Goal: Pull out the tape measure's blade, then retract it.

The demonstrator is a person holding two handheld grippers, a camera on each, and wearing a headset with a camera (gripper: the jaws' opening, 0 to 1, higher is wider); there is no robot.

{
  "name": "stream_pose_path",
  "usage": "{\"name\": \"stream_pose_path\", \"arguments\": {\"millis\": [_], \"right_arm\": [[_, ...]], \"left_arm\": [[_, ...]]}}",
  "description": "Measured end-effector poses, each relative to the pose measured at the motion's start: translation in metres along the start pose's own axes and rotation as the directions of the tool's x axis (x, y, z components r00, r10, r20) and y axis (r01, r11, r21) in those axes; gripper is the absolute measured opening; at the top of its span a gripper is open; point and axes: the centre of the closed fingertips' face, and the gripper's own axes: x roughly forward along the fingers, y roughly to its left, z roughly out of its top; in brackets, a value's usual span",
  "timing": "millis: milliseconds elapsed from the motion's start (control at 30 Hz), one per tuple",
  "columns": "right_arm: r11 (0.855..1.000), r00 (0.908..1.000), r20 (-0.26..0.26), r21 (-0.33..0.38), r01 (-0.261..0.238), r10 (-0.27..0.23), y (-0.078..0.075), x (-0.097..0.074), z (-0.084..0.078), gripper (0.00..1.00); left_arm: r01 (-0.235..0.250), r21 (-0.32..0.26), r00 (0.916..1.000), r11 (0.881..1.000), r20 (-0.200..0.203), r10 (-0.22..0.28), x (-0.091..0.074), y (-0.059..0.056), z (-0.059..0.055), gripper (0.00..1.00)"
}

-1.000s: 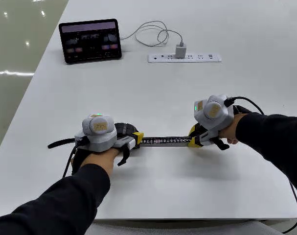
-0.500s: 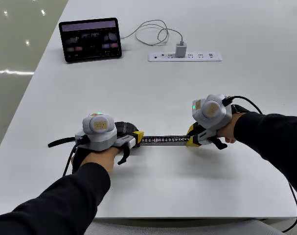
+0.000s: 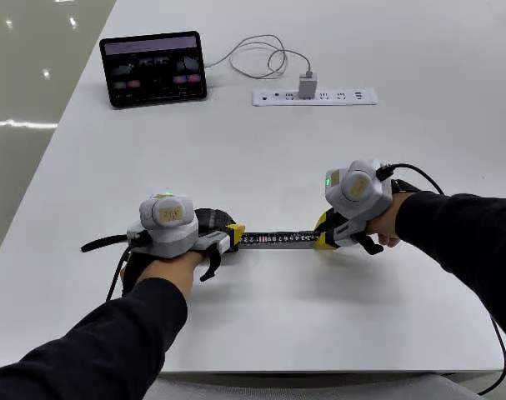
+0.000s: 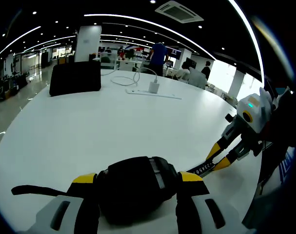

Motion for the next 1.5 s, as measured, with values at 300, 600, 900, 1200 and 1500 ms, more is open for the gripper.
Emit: {"name": "stream_pose_path", "arguments": {"millis": [300,600,900,1200,1500], "right_arm": [[1.000,1.0000,0.005,-0.005,-0.002,0.002,0.001,0.002,0.003,0.10],[1.000,1.0000,0.008,-0.004,-0.004,0.004,0.002,0.003,0.008,0.10],[1.000,0.9999,0.013,-0.003,0.000,0.001,0.003,0.004,0.012,0.11],[1.000,0.9999,0.009,-0.009,0.004,-0.004,0.002,0.006,0.015,0.11],[1.000,0.9998,0.017,-0.011,0.007,-0.007,0.003,0.010,0.021,0.11]], "left_arm": [[0.001,-0.001,1.0000,1.000,-0.001,-0.001,-0.001,0.000,0.000,0.59],[0.002,-0.002,1.0000,1.000,-0.003,-0.002,-0.001,0.000,0.001,0.59],[0.010,-0.015,0.9999,1.000,-0.006,-0.010,-0.001,0.000,0.001,0.59],[0.010,-0.016,0.9999,1.000,-0.004,-0.010,-0.001,-0.001,0.000,0.59],[0.012,-0.016,0.9999,1.000,-0.003,-0.012,-0.001,-0.001,0.000,0.59]]}}
